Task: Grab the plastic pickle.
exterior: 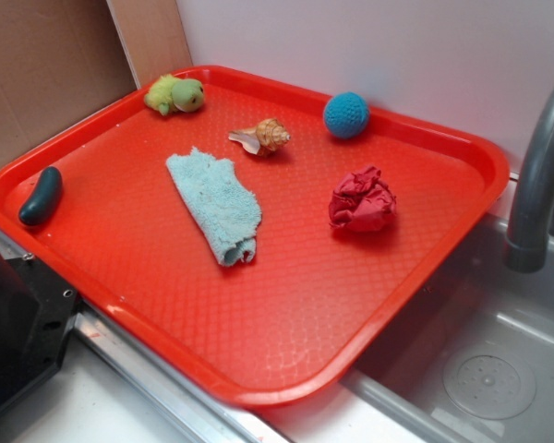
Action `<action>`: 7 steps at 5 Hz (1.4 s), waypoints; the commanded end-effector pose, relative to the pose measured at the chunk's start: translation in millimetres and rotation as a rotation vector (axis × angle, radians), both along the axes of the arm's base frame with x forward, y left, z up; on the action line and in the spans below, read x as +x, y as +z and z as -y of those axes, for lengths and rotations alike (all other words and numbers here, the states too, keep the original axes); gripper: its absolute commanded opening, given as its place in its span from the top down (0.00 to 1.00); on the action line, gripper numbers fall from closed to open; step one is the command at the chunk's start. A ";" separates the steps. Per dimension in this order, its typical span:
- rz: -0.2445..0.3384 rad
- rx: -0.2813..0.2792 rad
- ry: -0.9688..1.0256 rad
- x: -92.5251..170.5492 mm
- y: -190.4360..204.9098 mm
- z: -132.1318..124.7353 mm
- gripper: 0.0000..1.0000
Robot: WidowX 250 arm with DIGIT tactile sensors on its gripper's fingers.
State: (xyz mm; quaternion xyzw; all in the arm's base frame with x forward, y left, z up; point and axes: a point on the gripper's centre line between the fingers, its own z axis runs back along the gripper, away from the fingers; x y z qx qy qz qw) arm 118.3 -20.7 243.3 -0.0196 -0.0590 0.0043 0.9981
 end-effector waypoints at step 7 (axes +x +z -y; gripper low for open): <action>-0.021 0.043 0.483 -1.7 -182.9 -140.9 0.00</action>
